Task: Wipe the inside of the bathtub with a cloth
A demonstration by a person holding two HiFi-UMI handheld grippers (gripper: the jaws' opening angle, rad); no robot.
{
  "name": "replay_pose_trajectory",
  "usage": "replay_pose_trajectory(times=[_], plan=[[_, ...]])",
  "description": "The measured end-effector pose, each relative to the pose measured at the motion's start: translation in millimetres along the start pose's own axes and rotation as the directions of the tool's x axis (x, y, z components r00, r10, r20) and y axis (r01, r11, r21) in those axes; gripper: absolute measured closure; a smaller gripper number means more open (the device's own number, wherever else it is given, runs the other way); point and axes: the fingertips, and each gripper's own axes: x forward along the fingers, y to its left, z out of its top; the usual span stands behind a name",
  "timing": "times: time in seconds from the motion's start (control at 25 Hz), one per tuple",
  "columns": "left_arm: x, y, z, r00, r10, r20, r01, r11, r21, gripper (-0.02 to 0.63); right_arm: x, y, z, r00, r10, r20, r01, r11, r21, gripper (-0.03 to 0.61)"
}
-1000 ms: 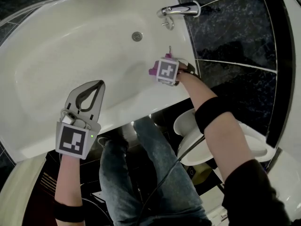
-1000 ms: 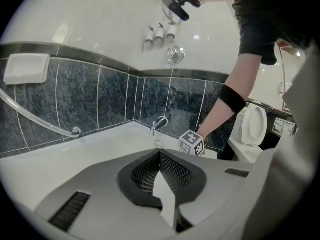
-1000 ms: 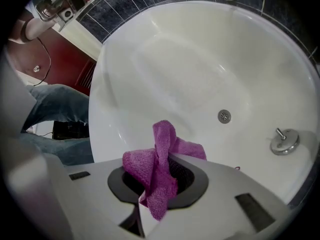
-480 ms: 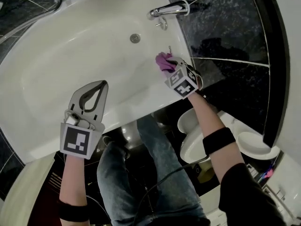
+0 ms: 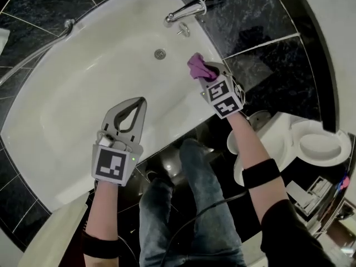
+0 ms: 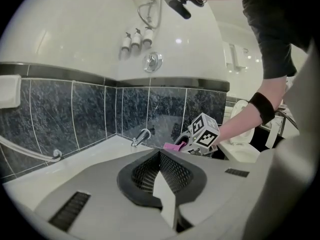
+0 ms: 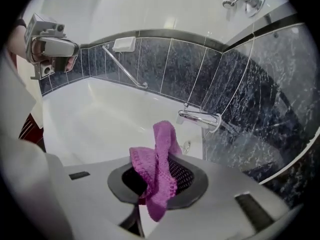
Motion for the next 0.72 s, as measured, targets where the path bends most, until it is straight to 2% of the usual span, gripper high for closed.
replay_pose_trajectory(times=[0.32,0.52,0.72], plan=[[9,15,-5,0.998,0.033,0.054,-0.033,0.999,0.004,0.614,8,-29,-4,0.998,-0.054,-0.013,0.053,0.995,-0.083,0.491],[36,33,-27,0.995,0.061,0.084,-0.060,0.998,-0.021,0.614,37,-42,-16,0.996,-0.069,-0.055,0.055,0.975,-0.214,0.491],[76,48,-55,0.992,0.071,0.109,-0.070,0.997,-0.008,0.614,54,-57,-31,0.997,-0.074,-0.030,0.066,0.973,-0.222,0.491]])
